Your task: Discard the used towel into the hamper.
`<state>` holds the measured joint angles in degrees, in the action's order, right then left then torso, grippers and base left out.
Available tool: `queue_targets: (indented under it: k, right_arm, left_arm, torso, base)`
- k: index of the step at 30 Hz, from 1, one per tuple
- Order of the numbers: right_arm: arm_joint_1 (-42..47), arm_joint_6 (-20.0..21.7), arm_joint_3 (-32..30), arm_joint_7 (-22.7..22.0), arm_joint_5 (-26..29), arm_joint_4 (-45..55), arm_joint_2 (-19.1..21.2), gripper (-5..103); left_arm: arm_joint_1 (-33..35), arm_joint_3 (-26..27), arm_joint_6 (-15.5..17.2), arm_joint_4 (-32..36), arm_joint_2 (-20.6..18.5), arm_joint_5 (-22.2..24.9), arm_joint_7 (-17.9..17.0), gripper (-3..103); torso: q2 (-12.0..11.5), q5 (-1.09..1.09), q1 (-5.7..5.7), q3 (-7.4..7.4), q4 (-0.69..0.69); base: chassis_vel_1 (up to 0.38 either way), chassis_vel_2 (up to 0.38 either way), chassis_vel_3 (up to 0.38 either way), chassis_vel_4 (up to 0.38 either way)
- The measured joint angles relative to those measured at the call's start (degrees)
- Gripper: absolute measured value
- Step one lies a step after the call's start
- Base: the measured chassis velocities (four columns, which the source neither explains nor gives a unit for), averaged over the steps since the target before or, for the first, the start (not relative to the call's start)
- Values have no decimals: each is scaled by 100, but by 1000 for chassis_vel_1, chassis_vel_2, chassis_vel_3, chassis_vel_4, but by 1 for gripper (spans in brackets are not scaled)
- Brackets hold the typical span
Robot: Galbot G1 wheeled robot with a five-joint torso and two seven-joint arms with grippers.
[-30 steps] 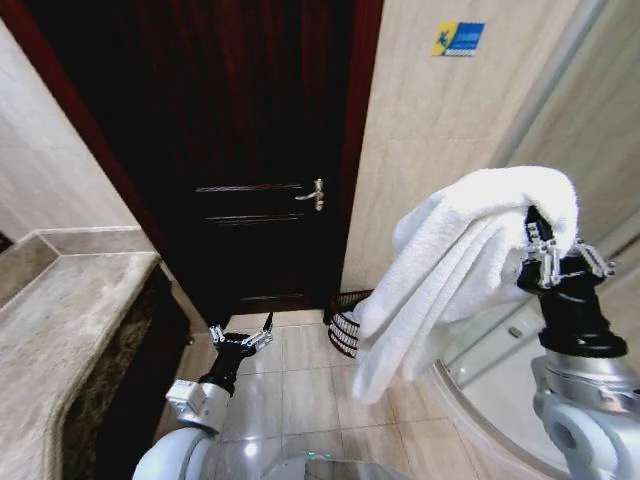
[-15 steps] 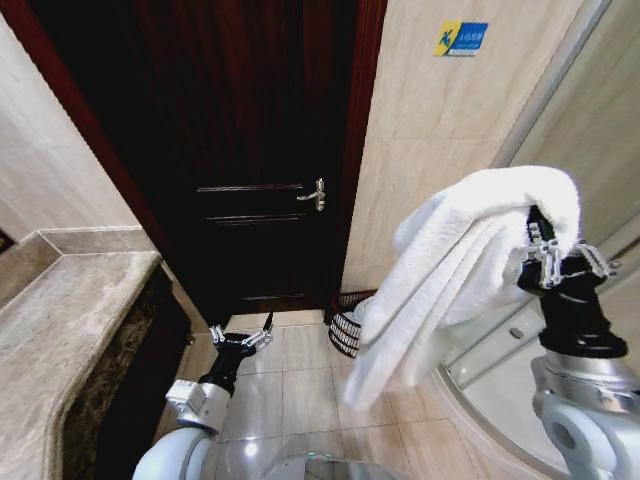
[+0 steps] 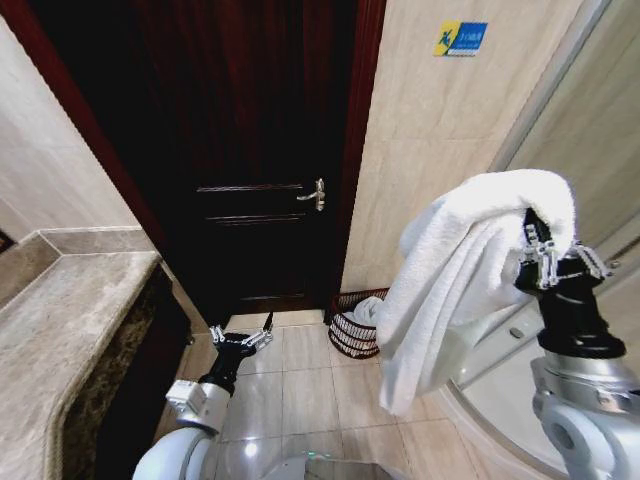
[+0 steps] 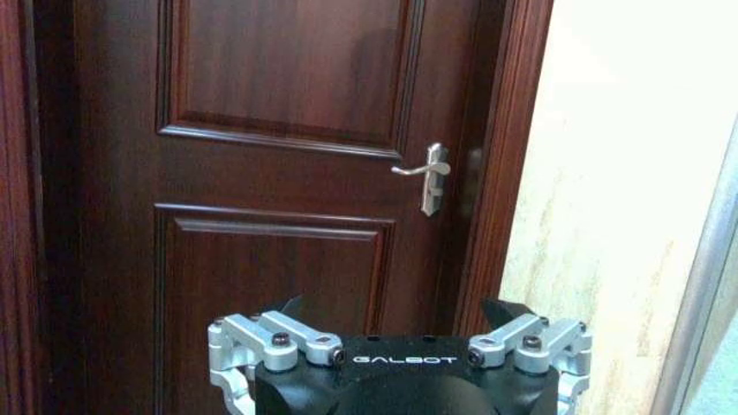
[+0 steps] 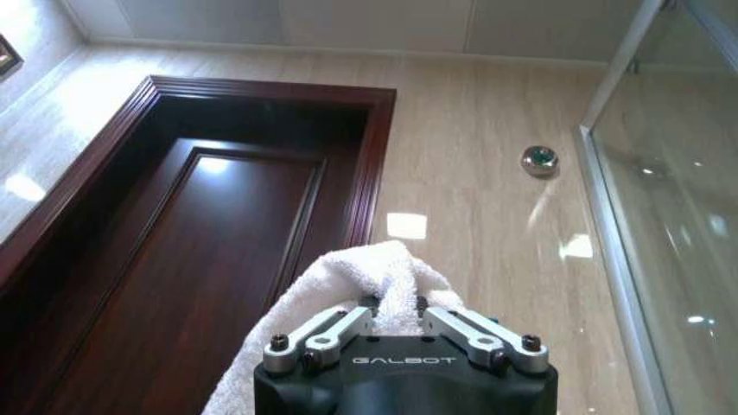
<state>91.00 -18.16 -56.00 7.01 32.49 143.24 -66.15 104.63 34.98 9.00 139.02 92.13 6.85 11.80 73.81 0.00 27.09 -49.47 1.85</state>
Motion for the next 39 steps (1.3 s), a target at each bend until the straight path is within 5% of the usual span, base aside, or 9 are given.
queue_targets:
  k: [39]
  right_arm:
    - [-3, 17, 8, -5, -1, 0, 16, 8]
  left_arm:
    - [0, 0, 0, 0, 0, 0, 0, 100]
  torso:
    - [0, 0, 0, 0, 0]
  base:
    - [-5, 4, 4, -5]
